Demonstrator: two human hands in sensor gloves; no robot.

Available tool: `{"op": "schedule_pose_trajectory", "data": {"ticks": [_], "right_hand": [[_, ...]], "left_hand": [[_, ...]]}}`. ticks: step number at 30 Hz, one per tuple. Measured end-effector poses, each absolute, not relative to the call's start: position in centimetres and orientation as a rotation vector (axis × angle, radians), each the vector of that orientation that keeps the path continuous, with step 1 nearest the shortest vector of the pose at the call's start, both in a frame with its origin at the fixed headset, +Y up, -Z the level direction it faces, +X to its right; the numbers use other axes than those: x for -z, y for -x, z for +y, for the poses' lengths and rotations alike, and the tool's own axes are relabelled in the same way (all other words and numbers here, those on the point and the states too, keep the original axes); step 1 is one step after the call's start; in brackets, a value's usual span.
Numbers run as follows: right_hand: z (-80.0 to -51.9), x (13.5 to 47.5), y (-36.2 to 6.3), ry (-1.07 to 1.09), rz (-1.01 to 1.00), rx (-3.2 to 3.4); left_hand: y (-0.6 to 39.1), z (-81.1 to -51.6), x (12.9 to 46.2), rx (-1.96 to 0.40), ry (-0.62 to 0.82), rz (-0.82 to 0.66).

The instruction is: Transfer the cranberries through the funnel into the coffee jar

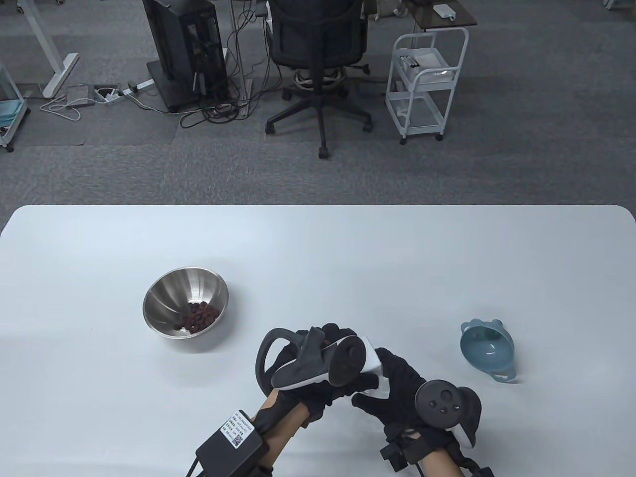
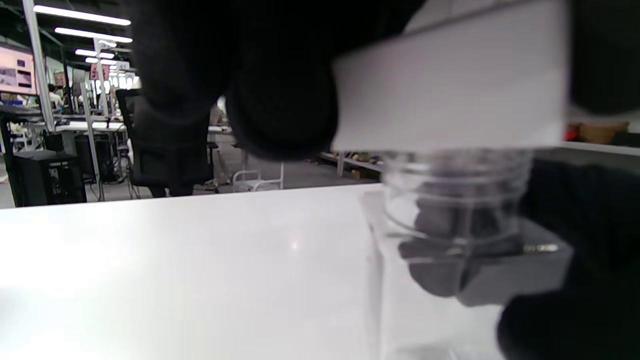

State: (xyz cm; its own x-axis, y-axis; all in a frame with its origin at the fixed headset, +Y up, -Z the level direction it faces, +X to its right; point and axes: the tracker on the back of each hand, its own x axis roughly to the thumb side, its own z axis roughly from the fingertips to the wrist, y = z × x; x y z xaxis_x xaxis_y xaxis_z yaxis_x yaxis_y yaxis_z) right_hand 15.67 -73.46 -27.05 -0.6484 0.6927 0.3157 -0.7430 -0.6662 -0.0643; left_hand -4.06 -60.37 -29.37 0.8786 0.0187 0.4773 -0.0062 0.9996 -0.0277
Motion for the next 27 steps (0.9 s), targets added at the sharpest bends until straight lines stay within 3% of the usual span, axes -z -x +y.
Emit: {"op": "schedule_pose_trajectory", "data": {"ticks": [6,11,20,27], "right_hand": [[-73.4,27.1,-15.9,-0.325,-0.244,-2.277],[-73.4,27.1,-16.0,-0.319,-0.239,-2.276],[-73.3,27.0,-16.0,-0.318,-0.229,-2.271],[-73.3,27.1,-16.0,-0.321,-0.228,-2.265]], "left_hand": [[7.4,-59.6,29.4,-0.014,0.009,-0.436],[10.7,-61.0,29.6,-0.003,0.062,-0.362],[15.0,-67.2,29.5,0.036,0.204,-0.269],[15.5,-71.5,29.1,0.135,0.314,-0.249]]}}
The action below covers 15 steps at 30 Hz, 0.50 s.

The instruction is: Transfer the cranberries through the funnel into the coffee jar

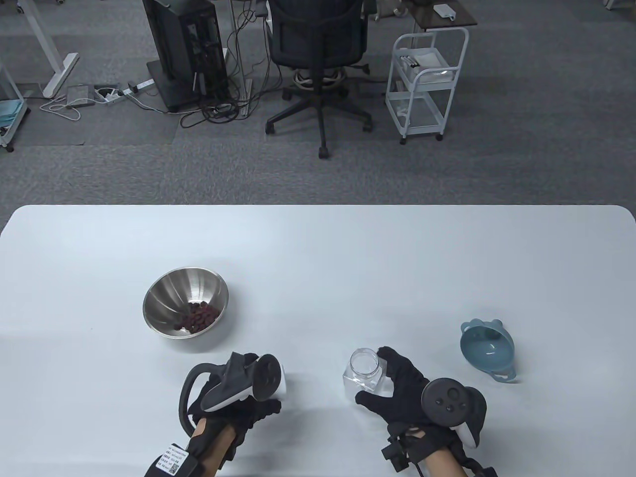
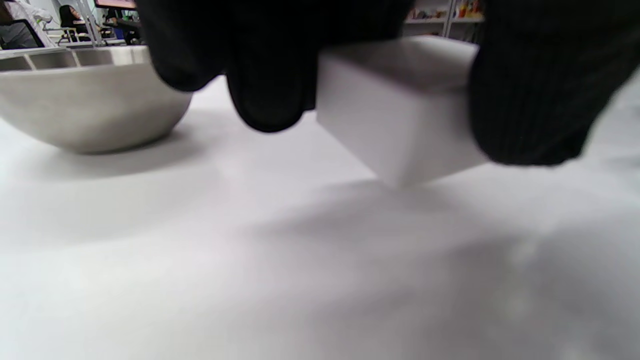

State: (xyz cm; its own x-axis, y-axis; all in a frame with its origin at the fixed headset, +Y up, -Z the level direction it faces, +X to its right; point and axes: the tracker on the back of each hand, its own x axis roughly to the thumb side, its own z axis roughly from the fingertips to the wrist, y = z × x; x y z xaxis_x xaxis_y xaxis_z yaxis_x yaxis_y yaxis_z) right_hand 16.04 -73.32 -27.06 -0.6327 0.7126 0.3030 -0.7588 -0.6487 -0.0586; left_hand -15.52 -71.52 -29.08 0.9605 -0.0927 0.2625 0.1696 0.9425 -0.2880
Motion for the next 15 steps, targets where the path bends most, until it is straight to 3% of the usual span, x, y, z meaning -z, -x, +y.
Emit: {"op": "schedule_pose_trajectory", "data": {"ticks": [7,15], "right_hand": [[-73.3,27.0,-16.0,-0.327,-0.225,-2.256],[-73.3,27.0,-16.1,-0.326,-0.225,-2.245]], "left_hand": [[15.6,-74.1,28.9,0.192,0.404,-0.242],[15.6,-74.9,28.6,0.196,0.424,-0.240]]}}
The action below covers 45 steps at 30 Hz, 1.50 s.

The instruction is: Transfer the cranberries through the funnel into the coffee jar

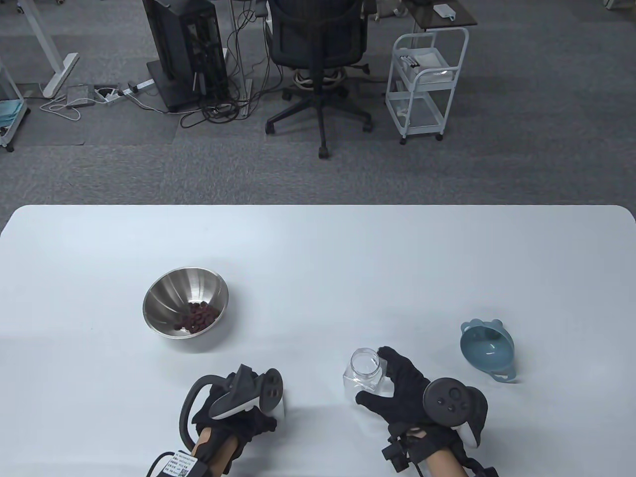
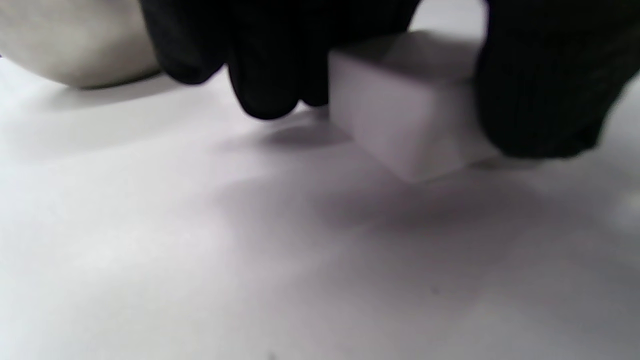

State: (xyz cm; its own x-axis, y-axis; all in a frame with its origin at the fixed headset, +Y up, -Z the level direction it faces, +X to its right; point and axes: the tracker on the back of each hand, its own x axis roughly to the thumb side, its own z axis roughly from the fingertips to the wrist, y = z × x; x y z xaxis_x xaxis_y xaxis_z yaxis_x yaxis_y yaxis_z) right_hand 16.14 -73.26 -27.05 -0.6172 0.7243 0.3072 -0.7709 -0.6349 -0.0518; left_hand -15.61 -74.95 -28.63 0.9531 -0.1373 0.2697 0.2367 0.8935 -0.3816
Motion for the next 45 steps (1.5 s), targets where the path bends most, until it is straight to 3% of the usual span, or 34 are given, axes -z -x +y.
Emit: {"op": "schedule_pose_trajectory", "data": {"ticks": [4,7,15,21,32,45], "right_hand": [[-73.2,27.0,-16.2,-0.323,-0.230,-2.238],[-73.1,27.1,-16.5,-0.309,-0.248,-2.216],[-72.3,27.9,-17.1,-0.263,-0.274,-2.149],[-71.4,29.2,-16.9,-0.208,-0.284,-2.132],[-71.7,32.0,-14.5,-0.118,-0.240,-2.215],[-74.5,34.1,-12.8,0.000,-0.118,-2.276]], "left_hand": [[15.7,-74.8,28.3,0.187,0.436,-0.241],[15.8,-73.5,28.0,0.106,0.366,-0.263],[15.0,-68.9,27.0,-0.324,0.031,-0.344],[14.3,-68.4,26.5,-0.664,-0.086,-0.380],[15.8,-71.0,26.6,-0.921,-0.062,-0.374],[15.8,-71.5,26.6,-0.973,-0.032,-0.382]]}}
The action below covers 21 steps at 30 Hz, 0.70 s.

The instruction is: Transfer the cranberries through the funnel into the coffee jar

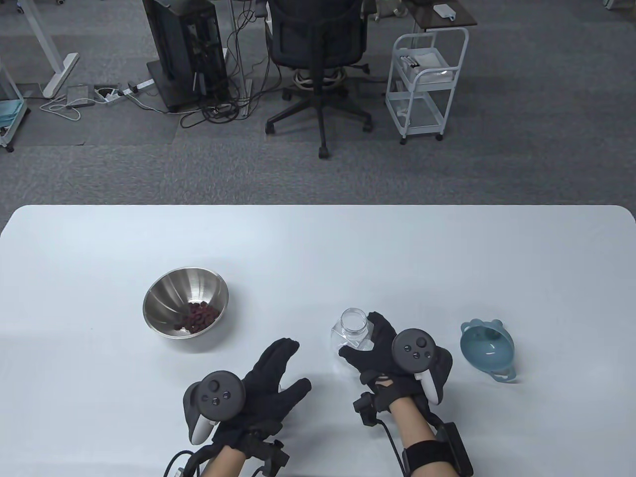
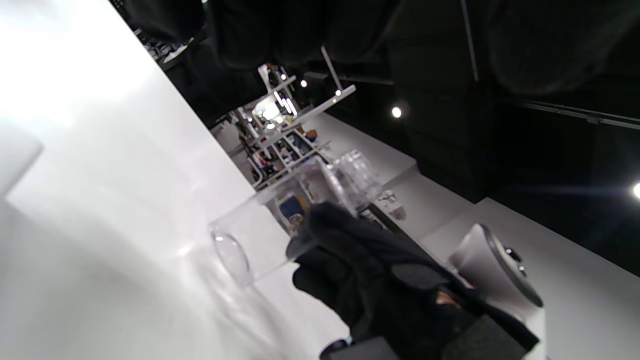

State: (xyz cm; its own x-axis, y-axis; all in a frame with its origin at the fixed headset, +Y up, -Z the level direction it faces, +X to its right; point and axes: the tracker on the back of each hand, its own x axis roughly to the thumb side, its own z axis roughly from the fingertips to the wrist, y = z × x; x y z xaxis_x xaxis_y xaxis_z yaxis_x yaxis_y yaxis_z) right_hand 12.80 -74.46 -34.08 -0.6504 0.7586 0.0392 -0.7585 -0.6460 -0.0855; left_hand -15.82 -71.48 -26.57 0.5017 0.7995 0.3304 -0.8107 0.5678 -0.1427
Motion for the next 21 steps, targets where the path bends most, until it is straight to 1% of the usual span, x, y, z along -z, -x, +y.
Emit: {"op": "schedule_pose_trajectory", "data": {"ticks": [9,14,21], "right_hand": [[-75.7,34.2,-12.7,0.031,-0.080,-2.294],[-75.7,34.0,-12.8,0.041,-0.064,-2.298],[-75.0,33.7,-13.2,0.011,0.099,-2.275]], "left_hand": [[15.8,-71.5,26.6,-0.972,-0.027,-0.382],[15.8,-71.5,26.6,-0.971,-0.028,-0.379],[16.0,-71.4,26.6,-0.972,-0.030,-0.381]]}}
